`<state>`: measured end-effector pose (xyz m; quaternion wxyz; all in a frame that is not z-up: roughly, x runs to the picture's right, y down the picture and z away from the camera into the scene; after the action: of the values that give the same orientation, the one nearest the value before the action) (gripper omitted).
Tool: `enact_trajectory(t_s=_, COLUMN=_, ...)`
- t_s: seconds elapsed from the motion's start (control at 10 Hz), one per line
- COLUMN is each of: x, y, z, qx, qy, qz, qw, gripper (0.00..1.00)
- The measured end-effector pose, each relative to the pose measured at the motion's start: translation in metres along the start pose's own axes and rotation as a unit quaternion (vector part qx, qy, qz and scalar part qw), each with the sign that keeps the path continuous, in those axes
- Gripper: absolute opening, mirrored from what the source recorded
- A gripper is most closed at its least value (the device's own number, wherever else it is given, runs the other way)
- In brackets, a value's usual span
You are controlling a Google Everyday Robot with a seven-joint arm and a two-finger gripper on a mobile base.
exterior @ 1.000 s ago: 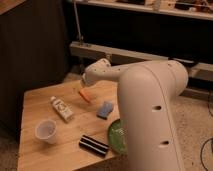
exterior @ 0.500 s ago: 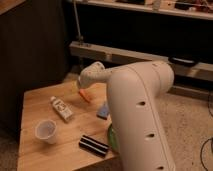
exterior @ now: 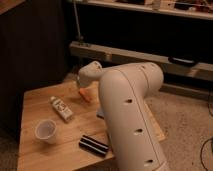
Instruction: Drag the pepper across the table
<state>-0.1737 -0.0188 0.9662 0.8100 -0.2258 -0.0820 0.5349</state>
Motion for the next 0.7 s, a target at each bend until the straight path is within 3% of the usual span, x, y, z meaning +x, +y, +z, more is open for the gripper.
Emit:
enact_trajectory(t_s=0.5, x=0.006, y=-0.008, z=0.019, qx=-0.015, qy=0.013, qz=0.022, qw=0.9996, gripper=0.78)
enact_trajectory(t_s=0.7, x=0.009, y=-0.012, z=0.022, qx=-0.018, qy=0.014, qz=0.03, qw=0.9993, gripper=0.63)
